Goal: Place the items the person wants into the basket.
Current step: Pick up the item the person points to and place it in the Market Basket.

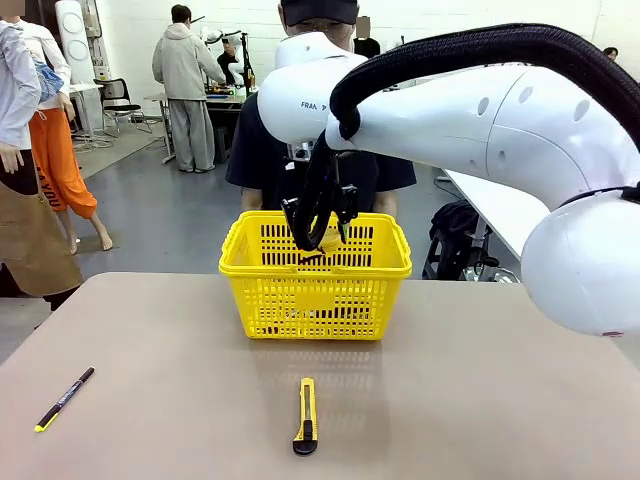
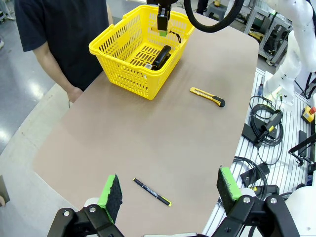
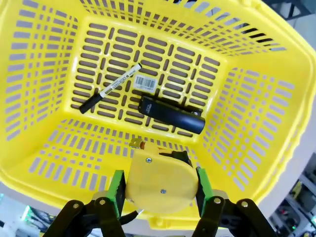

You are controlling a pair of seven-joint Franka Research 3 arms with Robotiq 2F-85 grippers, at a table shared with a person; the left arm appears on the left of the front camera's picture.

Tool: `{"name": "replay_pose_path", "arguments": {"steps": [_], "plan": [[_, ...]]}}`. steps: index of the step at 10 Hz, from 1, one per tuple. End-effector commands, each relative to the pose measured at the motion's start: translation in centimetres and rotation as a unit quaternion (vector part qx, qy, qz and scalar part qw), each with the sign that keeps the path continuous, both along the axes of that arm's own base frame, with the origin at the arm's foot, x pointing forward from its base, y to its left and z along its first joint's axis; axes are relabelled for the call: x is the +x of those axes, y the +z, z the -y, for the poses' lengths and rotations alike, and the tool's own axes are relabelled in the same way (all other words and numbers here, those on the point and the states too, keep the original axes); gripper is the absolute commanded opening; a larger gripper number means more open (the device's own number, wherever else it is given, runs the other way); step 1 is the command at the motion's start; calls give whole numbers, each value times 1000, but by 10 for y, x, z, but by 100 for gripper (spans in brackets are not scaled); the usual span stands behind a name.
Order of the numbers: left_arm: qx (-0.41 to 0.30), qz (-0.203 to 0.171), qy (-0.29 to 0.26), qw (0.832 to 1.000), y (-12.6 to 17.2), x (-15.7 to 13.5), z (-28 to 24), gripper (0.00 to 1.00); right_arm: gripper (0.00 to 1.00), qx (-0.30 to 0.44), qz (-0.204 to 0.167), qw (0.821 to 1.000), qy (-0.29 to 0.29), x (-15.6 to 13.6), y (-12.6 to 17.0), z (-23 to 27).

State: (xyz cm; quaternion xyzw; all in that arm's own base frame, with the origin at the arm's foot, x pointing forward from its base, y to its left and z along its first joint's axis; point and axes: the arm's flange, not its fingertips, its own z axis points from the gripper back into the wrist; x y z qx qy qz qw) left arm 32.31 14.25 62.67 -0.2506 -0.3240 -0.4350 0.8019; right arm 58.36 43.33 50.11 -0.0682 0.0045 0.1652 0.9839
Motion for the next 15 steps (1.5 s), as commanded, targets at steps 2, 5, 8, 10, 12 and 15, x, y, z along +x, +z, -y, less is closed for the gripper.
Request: {"name": "replay_pose_path", "arguments": {"steps": [2, 5, 8, 10, 12, 15], "plan": [[-1, 4, -8, 1000, 0, 0, -1, 100, 69, 19, -10, 999, 25, 6, -8, 6], [-1, 4, -8, 1000, 0, 0, -1, 100, 69, 33, -9, 997, 71, 3, -19, 22], [-1, 4, -8, 1000, 0, 0, -1, 100, 69, 48, -9, 995, 88, 3, -29, 34], [-1, 4, -8, 1000, 0, 0, -1, 100, 69, 48, -10, 994, 99, 4, -34, 38], [-1, 4, -8, 1000, 0, 0, -1, 100, 69, 47, -6, 993, 105, 4, -35, 39], [-1, 4, -8, 1000, 0, 0, -1, 100, 97, 46, -11, 993, 111, 3, -35, 39]]}}
